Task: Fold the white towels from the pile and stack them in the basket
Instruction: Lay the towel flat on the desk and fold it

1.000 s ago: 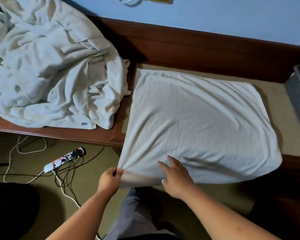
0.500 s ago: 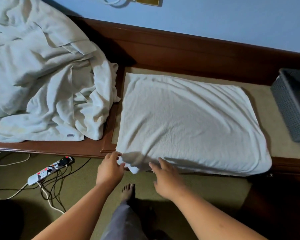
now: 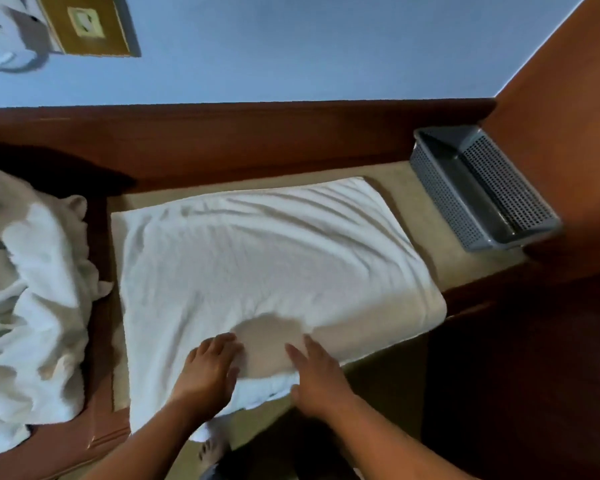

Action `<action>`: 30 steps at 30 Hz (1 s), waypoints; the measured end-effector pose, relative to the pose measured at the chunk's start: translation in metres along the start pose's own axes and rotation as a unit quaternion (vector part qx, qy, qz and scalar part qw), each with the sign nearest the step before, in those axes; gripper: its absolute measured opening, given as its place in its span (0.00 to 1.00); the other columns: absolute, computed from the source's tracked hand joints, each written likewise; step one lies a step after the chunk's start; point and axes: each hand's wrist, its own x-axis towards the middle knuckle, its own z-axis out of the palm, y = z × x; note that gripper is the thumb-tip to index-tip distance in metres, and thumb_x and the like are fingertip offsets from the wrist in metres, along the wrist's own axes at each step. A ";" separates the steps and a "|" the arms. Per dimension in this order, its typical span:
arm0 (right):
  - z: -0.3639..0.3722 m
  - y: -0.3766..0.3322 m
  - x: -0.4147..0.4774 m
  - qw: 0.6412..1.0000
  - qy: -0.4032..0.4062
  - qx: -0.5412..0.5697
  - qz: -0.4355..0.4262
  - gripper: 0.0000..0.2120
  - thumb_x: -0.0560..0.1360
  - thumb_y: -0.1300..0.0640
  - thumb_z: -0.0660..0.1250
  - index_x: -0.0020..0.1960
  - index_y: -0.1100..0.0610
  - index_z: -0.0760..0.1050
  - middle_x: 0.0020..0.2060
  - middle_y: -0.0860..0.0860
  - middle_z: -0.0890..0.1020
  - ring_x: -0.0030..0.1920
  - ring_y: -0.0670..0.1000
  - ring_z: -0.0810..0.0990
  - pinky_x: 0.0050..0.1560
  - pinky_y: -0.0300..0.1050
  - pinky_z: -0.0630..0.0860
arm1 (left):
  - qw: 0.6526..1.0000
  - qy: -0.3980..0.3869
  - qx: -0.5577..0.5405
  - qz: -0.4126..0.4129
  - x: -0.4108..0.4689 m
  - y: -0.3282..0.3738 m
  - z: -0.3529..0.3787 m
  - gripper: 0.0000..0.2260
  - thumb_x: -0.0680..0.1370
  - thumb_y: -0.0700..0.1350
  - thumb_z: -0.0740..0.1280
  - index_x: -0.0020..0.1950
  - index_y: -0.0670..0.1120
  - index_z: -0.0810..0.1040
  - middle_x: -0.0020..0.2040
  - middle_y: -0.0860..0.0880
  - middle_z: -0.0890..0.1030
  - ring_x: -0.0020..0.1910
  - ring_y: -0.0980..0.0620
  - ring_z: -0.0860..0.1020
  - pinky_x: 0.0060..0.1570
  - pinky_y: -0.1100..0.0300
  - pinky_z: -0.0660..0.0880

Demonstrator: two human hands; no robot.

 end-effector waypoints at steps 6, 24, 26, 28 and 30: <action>-0.039 0.113 0.027 0.994 0.066 0.049 0.076 0.33 0.82 0.49 0.57 0.82 0.44 0.44 0.81 0.53 0.40 0.81 0.54 0.42 0.79 0.54 0.48 | 0.997 -0.022 -0.004 0.073 0.104 0.065 0.012 0.20 0.69 0.49 0.71 0.61 0.52 0.79 0.64 0.48 0.79 0.57 0.43 0.81 0.51 0.48 0.79; -0.188 0.367 0.141 0.993 0.100 0.048 0.039 0.34 0.82 0.41 0.55 0.82 0.51 0.47 0.78 0.55 0.57 0.76 0.59 0.59 0.73 0.53 0.59 | 0.985 -0.117 -0.060 -0.114 0.279 0.274 0.035 0.25 0.80 0.53 0.65 0.77 0.60 0.64 0.80 0.54 0.56 0.75 0.47 0.64 0.69 0.51 0.70; -0.208 0.369 0.160 0.992 0.087 0.077 0.040 0.32 0.82 0.42 0.57 0.81 0.54 0.54 0.77 0.57 0.58 0.76 0.60 0.59 0.72 0.52 0.61 | 0.984 -0.117 -0.059 -0.124 0.288 0.279 0.034 0.25 0.81 0.53 0.65 0.77 0.59 0.63 0.80 0.55 0.56 0.75 0.48 0.63 0.69 0.51 0.70; -0.220 0.367 0.182 0.989 0.097 0.108 0.030 0.26 0.81 0.44 0.59 0.75 0.55 0.66 0.72 0.59 0.67 0.71 0.60 0.66 0.68 0.51 0.65 | 0.982 -0.113 -0.064 -0.138 0.293 0.280 0.033 0.25 0.81 0.53 0.64 0.77 0.59 0.64 0.80 0.55 0.58 0.75 0.50 0.64 0.70 0.53 0.69; -0.230 0.359 0.206 0.981 0.111 0.153 0.035 0.25 0.80 0.44 0.62 0.71 0.58 0.71 0.67 0.59 0.73 0.67 0.60 0.71 0.65 0.50 0.68 | 0.980 -0.102 -0.077 -0.152 0.296 0.278 0.031 0.23 0.81 0.53 0.64 0.76 0.60 0.65 0.79 0.56 0.61 0.74 0.51 0.65 0.70 0.55 0.68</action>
